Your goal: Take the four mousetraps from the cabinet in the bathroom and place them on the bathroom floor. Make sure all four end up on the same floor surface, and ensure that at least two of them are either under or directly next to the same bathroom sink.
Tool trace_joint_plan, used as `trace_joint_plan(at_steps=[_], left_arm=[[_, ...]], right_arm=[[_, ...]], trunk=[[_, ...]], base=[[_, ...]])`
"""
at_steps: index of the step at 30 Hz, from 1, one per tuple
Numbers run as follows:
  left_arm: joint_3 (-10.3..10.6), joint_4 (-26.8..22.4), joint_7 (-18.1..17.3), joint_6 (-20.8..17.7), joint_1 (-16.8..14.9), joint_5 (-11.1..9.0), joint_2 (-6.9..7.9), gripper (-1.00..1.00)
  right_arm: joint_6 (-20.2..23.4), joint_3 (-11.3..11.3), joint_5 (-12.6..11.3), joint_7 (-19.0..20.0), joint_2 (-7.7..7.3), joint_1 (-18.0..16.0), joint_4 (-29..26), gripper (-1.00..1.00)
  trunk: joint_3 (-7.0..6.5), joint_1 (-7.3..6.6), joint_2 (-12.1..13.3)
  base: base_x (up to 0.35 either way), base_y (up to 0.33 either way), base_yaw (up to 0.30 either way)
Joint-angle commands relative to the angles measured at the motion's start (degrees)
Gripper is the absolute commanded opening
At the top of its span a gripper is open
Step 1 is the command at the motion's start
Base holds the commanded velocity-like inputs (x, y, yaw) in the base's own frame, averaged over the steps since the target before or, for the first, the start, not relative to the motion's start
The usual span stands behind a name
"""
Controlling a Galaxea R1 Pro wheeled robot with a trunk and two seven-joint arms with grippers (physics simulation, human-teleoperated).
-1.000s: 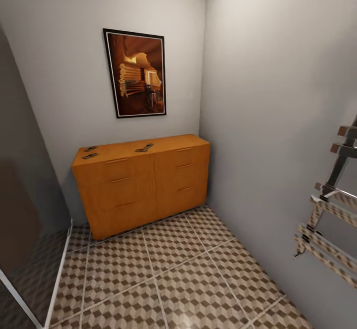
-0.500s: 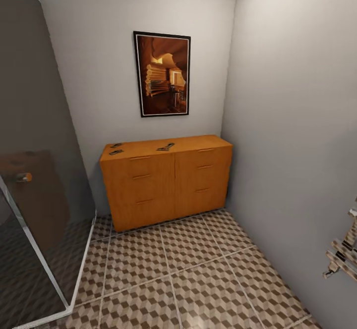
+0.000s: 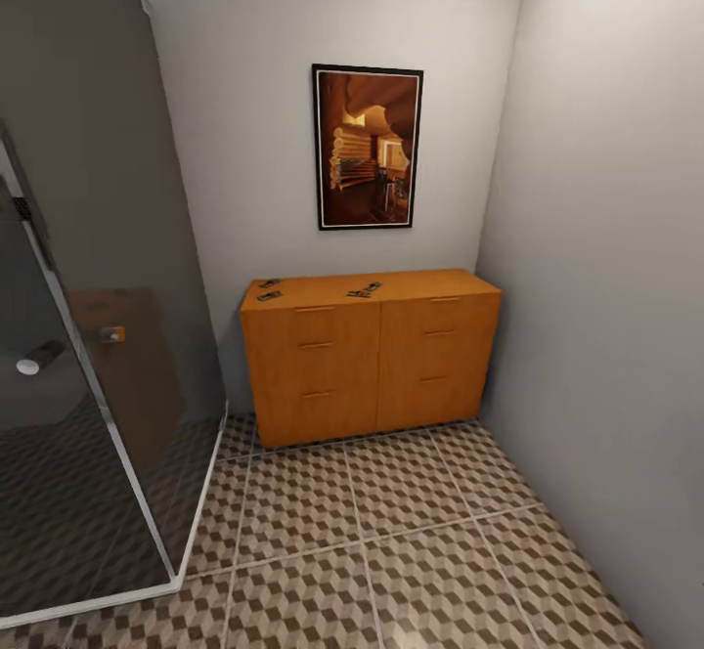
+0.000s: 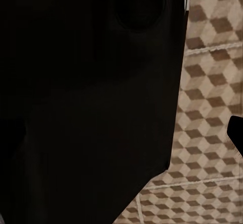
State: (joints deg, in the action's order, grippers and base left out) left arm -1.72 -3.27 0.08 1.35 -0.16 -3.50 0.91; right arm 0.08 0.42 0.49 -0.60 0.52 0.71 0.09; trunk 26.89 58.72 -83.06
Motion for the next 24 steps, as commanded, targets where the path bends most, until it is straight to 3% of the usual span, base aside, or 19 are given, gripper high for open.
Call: trace_joint_plan(at_steps=[1,6,17,24], left_arm=[[-0.13,0.02,0.01,0.14,-0.02,-0.37,0.0,1.0],[-0.13,0.02,0.01,0.05,-0.02,-0.56,-0.02,1.0],[0.01,0.02,0.01,-0.24,-0.02,-4.12,0.05,1.0],[0.07,0.02,-0.09,-0.39,-0.02,-5.1,0.06,1.0]], right_arm=[[0.01,0.03,0.05,-0.04,-0.02,-0.01,-0.01,1.0],[0.06,-0.22,-0.33,-0.04,-0.06,-0.01,-0.01,1.0],[0.09,-0.28,-0.57,-0.02,-0.08,-0.01,-0.01,1.0],[0.11,-0.14,-0.45,-0.01,-0.08,-0.01,-0.01,1.0]], trunk=[[0.04,0.01,-0.02],[0.04,0.01,-0.02],[0.04,0.01,-0.02],[0.04,0.01,-0.02]], base=[[0.144,0.0,0.06],[0.239,0.0,0.028],[0.311,0.0,0.003],[0.32,0.0,0.0]])
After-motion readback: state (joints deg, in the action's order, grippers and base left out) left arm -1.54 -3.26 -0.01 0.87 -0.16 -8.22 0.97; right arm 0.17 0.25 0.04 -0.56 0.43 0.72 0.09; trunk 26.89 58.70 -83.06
